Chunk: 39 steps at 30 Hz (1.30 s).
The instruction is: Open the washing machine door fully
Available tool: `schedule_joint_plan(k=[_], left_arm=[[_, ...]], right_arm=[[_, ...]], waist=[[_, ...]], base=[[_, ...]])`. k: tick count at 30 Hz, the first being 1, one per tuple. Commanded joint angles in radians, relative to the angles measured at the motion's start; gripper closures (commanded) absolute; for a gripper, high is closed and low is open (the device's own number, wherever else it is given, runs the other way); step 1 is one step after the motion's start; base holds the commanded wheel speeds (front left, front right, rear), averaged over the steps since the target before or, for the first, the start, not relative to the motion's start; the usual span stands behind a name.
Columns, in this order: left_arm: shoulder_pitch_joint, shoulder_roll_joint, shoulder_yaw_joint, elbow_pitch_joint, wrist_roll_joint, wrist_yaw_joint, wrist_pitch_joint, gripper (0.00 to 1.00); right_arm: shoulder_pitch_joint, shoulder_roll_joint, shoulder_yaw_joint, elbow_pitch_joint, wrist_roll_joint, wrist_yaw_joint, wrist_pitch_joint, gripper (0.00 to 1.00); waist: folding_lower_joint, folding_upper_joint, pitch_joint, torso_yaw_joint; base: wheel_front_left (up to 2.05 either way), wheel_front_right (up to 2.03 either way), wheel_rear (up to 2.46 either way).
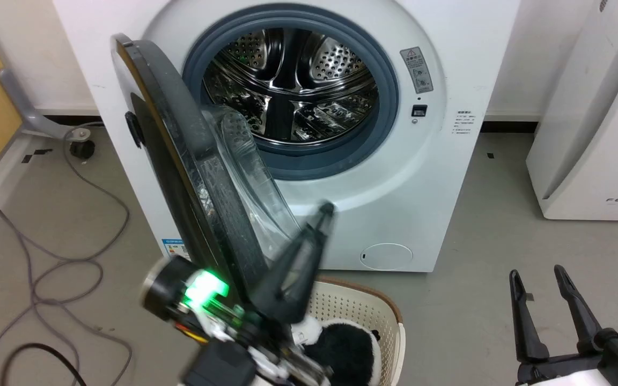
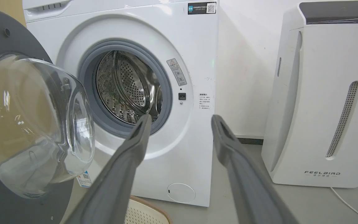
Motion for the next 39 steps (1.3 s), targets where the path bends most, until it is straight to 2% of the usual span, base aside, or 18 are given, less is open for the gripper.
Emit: schedule_joint_plan(k=[1, 8, 15, 28, 39], left_arm=[[0.019, 0.011, -0.025, 0.007, 0.009, -0.006, -0.004, 1.00], [0.073, 0.054, -0.156, 0.063, 0.007, -0.025, -0.004, 1.00], [0.124, 0.071, -0.199, 0.128, 0.003, -0.018, -0.004, 1.00], [0.131, 0.062, -0.153, 0.318, -0.038, 0.037, -0.004, 1.00], [0.129, 0.062, -0.111, 0.388, -0.065, 0.061, -0.004, 1.00]], right_arm=[[0.013, 0.004, 0.002, 0.000, 0.003, 0.001, -0.004, 0.00], [0.015, 0.004, 0.002, 0.002, -0.002, 0.001, -0.004, 0.00], [0.014, 0.004, 0.004, 0.007, 0.000, 0.001, -0.004, 0.00], [0.007, 0.004, 0.005, 0.018, -0.003, 0.001, -0.004, 0.00], [0.012, 0.004, 0.000, 0.025, 0.000, 0.001, -0.004, 0.00]], waist=[[-0.0001, 0.0000, 0.000, 0.003], [-0.0001, 0.0000, 0.003, 0.021], [-0.0001, 0.0000, 0.009, 0.041], [-0.0001, 0.0000, 0.029, 0.057], [-0.0001, 0.0000, 0.039, 0.107]], base=[[0.00, 0.00, 0.00], [0.00, 0.00, 0.00], [0.00, 0.00, 0.00], [0.00, 0.00, 0.00], [0.00, 0.00, 0.00]])
